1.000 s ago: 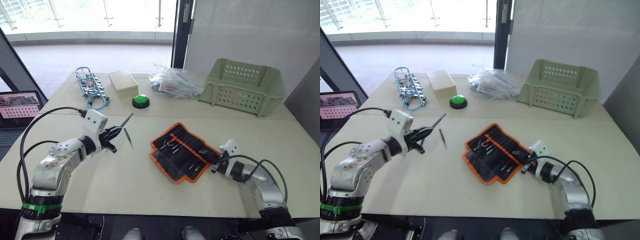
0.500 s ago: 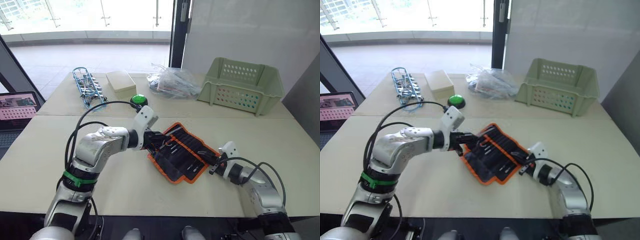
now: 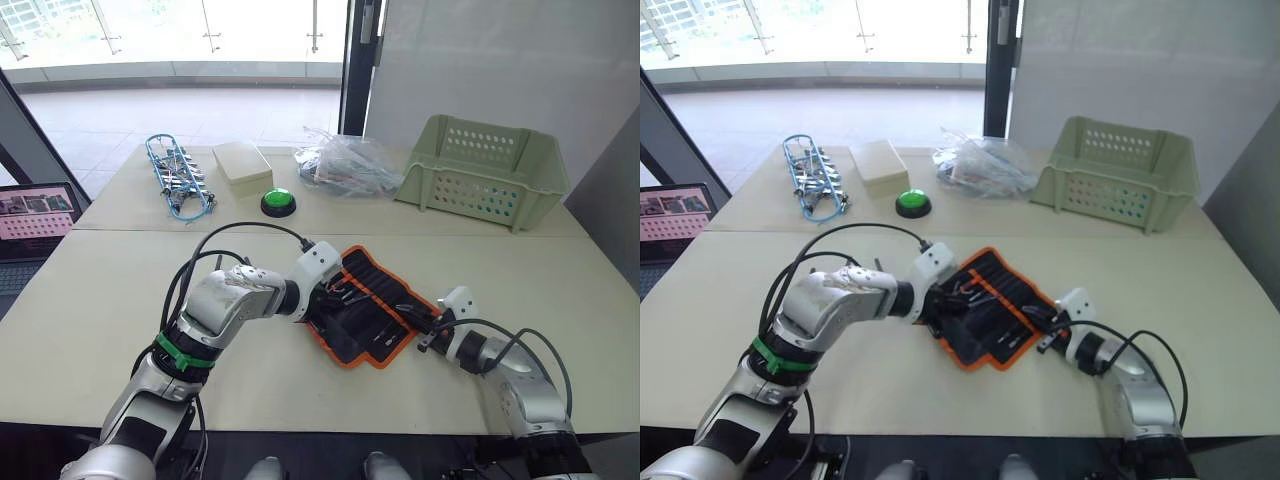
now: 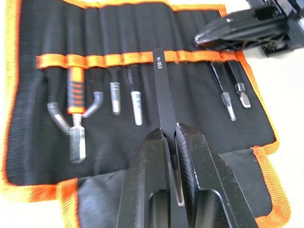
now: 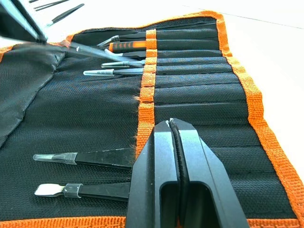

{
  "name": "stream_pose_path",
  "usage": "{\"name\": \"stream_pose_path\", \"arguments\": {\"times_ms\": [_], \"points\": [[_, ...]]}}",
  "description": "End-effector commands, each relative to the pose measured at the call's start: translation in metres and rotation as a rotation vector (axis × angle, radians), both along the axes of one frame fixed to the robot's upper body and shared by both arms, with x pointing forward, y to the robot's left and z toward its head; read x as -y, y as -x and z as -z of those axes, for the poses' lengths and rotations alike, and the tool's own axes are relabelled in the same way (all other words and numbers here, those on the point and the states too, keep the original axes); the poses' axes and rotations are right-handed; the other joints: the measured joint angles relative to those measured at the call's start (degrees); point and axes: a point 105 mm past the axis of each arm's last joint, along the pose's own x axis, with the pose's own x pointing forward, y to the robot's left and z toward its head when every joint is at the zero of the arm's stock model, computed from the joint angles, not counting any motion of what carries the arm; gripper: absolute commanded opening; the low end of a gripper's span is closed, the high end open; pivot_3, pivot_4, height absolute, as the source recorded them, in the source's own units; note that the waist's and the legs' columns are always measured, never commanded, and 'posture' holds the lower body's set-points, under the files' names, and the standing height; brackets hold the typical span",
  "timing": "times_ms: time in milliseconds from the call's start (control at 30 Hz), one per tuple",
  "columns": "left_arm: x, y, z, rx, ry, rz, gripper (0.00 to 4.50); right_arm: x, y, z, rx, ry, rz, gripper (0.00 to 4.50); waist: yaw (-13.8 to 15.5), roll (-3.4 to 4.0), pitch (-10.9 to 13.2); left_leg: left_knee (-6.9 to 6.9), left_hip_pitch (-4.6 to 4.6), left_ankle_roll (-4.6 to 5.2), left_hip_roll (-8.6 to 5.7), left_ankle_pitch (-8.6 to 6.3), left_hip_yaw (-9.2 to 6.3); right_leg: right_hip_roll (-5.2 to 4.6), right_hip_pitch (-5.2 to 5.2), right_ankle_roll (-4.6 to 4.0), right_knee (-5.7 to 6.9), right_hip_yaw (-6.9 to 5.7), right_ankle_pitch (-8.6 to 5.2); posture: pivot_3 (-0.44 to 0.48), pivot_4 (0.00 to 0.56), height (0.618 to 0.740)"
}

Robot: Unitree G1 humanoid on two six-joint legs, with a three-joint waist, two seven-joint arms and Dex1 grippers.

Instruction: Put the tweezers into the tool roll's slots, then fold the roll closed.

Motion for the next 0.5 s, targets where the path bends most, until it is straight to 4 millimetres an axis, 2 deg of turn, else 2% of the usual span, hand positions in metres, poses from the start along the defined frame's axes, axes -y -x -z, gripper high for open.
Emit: {"name": "stream_pose_path", "arguments": {"times_ms": [33,300,500], "points": [[0.0018,0.0024,-0.0042,0.022,-0.005,0.006,0.08,-0.0021,0.0045,0.0103,-0.035,0.002,-0.009,0.0,-0.01,0.0,0.0,0.0,0.0,0.0,0.0,0.0,0.0,0.0,0.0,0.0,0.0,0.0,0.0,0.0,0.15,0.74],[-0.0055,0.0008,0.0011,0.023,-0.028,-0.02,0.08,0.0011,0.0033,0.0147,-0.04,0.004,-0.009,0.0,0.0,0.0,0.0,0.0,0.0,0.0,0.0,0.0,0.0,0.0,0.0,0.0,0.01,0.0,0.0,0.0,0.15,0.74],[0.0009,-0.0031,0.0007,0.059,-0.009,-0.012,0.08,0.0004,0.0034,0.0155,-0.039,0.004,-0.015,0.0,0.05,0.0,0.0,0.01,0.01,0.0,0.0,0.0,0.0,0.0,0.02,0.0,0.0,0.0,0.0,0.0,0.15,0.74]]}}
